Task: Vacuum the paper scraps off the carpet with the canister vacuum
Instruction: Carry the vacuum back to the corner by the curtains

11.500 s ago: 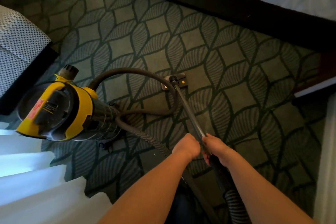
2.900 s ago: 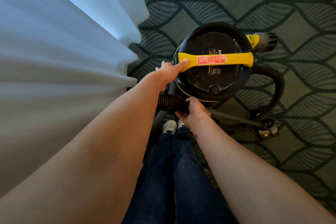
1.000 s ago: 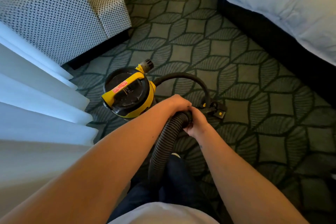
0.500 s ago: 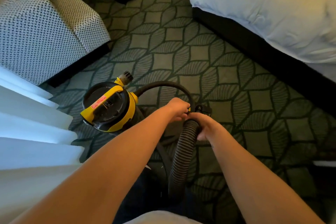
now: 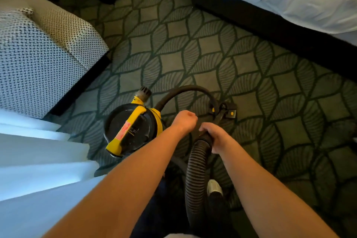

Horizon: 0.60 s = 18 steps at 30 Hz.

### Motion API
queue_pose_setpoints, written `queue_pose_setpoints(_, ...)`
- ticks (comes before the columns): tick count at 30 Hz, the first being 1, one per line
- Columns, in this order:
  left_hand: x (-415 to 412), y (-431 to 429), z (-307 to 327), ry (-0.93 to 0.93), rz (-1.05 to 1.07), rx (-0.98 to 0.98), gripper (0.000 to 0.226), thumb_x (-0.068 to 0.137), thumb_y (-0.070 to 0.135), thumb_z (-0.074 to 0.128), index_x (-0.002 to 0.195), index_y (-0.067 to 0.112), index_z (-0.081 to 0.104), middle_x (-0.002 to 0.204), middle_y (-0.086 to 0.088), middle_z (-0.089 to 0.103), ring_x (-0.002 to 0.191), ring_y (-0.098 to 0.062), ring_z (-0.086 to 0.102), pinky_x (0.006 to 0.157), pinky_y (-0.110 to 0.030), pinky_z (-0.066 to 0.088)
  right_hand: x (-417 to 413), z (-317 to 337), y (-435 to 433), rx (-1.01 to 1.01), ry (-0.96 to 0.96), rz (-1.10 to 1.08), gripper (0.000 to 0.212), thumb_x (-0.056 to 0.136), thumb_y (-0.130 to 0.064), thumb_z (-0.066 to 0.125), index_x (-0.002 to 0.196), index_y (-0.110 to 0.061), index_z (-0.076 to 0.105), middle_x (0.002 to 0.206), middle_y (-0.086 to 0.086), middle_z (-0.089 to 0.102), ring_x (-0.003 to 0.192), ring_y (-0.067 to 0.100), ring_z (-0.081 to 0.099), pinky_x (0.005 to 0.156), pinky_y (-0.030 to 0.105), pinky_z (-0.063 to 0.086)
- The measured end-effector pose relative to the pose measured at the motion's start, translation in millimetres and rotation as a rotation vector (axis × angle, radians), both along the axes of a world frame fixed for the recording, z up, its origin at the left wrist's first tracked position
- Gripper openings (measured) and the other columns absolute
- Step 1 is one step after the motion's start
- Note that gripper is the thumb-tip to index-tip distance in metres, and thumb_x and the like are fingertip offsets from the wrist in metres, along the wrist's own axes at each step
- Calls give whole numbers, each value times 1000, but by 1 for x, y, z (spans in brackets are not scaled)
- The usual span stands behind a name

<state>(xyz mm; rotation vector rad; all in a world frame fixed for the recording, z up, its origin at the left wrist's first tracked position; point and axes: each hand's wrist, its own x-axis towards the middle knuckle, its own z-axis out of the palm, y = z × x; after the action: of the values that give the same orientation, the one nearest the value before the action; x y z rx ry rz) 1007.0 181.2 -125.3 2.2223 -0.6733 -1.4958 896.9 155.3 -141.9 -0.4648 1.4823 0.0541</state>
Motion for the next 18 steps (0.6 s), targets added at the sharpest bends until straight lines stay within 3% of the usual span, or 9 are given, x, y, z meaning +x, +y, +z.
queue_pose_setpoints(3,59,18,-26,-91,14,59,35,92,21,51,118,0,61,116,-21,64,111,-34,60,88,-39,47,41,-19,16,10,-12,-169,16,90,-11,53,105,-6,50,74,12,53,58,24,55,37,20,44)
queue_pose_setpoints(6,105,36,-40,-246,13,150,47,91,30,52,135,14,52,140,-16,48,127,-37,46,103,-44,40,77,-32,31,53,-2,-304,18,94,-14,53,108,-3,50,77,11,52,59,22,53,46,27,45)
queue_pose_setpoints(11,153,57,-63,-393,26,202,74,88,33,58,148,9,21,154,-13,19,142,-34,17,116,-43,18,123,-52,46,91,-6,-449,17,93,-9,52,107,-3,47,82,13,50,61,20,52,54,32,47)
queue_pose_setpoints(18,183,64,-91,-414,-30,375,75,87,39,64,140,2,26,144,-14,29,135,-33,29,102,-44,37,136,-68,55,101,-16,-568,11,86,-4,55,96,-5,51,89,14,50,66,22,57,48,27,52)
